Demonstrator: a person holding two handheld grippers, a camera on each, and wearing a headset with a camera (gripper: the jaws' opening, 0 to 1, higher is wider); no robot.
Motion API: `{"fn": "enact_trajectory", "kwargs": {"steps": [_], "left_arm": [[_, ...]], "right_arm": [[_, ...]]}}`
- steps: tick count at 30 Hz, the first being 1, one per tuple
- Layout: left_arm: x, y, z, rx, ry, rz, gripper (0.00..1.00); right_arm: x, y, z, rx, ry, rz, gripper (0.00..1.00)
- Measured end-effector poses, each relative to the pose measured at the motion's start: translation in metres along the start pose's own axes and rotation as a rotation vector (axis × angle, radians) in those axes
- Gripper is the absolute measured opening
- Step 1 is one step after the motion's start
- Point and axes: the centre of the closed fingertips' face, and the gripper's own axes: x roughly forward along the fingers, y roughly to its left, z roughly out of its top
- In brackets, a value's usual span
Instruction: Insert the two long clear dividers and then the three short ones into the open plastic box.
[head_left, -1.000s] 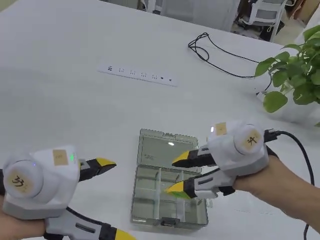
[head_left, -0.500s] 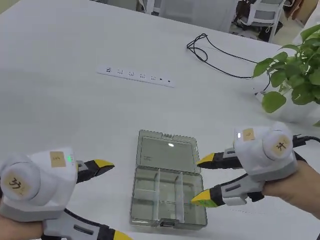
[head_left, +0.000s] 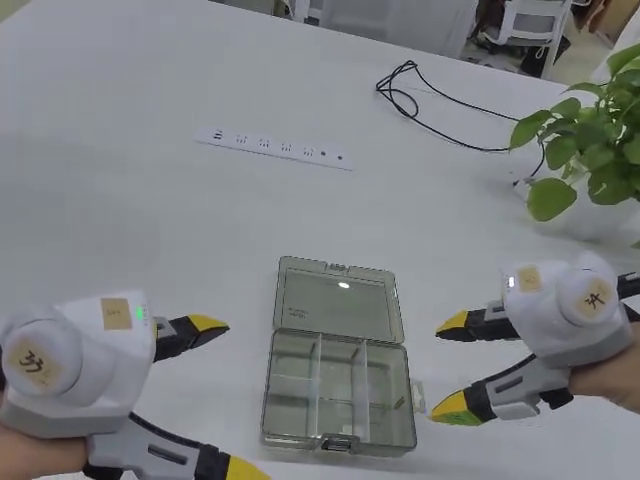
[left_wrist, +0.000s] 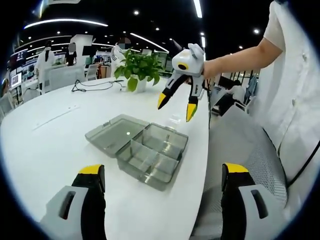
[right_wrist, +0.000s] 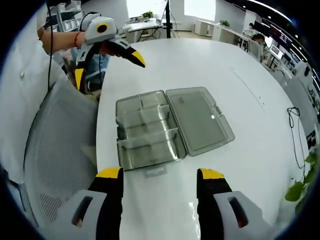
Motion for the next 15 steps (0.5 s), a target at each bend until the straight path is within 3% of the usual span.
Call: {"fn": "enact_trajectory", "kwargs": {"steps": [15], "left_arm": [[0.001, 0.002, 0.0, -0.009, 0.002, 0.002, 0.99]], "right_arm": [[0.009, -0.015, -0.065, -0.027, 0.158, 0.012, 0.61]]}}
